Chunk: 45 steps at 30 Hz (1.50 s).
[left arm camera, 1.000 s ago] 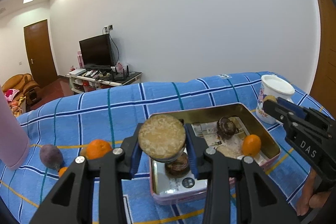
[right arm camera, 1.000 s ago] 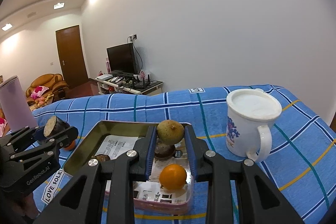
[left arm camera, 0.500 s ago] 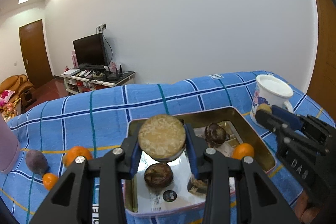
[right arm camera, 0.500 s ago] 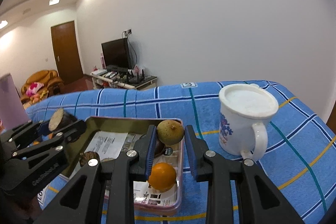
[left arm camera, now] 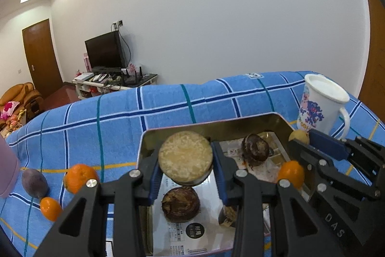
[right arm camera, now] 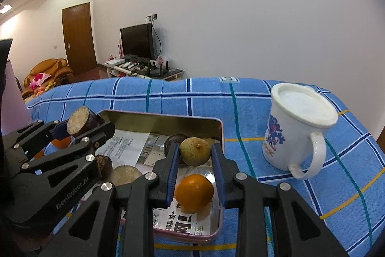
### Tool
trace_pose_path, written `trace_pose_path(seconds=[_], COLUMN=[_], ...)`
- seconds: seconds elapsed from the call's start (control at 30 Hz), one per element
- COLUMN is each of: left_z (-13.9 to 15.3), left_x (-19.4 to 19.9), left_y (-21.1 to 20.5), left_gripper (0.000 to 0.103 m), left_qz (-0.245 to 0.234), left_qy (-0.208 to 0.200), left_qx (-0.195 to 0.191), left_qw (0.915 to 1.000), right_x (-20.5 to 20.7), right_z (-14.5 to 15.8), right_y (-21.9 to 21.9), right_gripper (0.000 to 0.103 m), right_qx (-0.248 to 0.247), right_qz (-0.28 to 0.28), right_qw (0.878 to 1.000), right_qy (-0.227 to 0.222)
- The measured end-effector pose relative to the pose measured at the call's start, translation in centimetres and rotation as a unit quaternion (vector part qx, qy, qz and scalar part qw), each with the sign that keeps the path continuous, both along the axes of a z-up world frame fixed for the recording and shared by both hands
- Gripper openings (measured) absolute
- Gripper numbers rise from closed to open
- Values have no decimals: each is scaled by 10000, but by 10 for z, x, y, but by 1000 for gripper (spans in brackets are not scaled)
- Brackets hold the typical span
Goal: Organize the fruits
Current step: 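Lower both held items into the tin and open both grippers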
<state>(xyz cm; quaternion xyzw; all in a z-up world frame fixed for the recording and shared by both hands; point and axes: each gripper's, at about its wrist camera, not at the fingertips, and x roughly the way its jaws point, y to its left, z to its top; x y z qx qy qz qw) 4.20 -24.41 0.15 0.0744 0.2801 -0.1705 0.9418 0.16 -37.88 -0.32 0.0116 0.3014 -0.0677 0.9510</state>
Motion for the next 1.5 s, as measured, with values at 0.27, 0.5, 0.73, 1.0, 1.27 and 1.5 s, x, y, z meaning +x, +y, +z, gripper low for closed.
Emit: trace_pose_path(seconds=[0.27, 0.5, 0.73, 1.0, 1.27, 1.5], left_z=[-9, -10, -15, -21, -22, -21], left_x=[13, 19, 23, 27, 28, 27], left_y=[-3, -5, -8, -9, -8, -6], left_gripper=[39, 39, 39, 39, 39, 54], left_qz=[75, 80, 91, 106, 152, 257], left_qy=[150, 253, 430, 587, 626, 549], left_qx=[71, 73, 181, 226, 228, 235], left_qw=[9998, 9996, 9989, 9980, 9977, 9979], right_x=[10, 16, 20, 24, 23, 20], right_z=[-9, -14, -17, -20, -22, -20], right_y=[9, 5, 4, 6, 3, 1], right_gripper=[29, 29, 29, 30, 30, 42], right_qx=[-119, 128, 240, 286, 383, 535], right_qz=[113, 144, 185, 242, 290, 312], right_qw=[9996, 9991, 9984, 9980, 9977, 9973], right_qy=[216, 379, 476, 514, 485, 407])
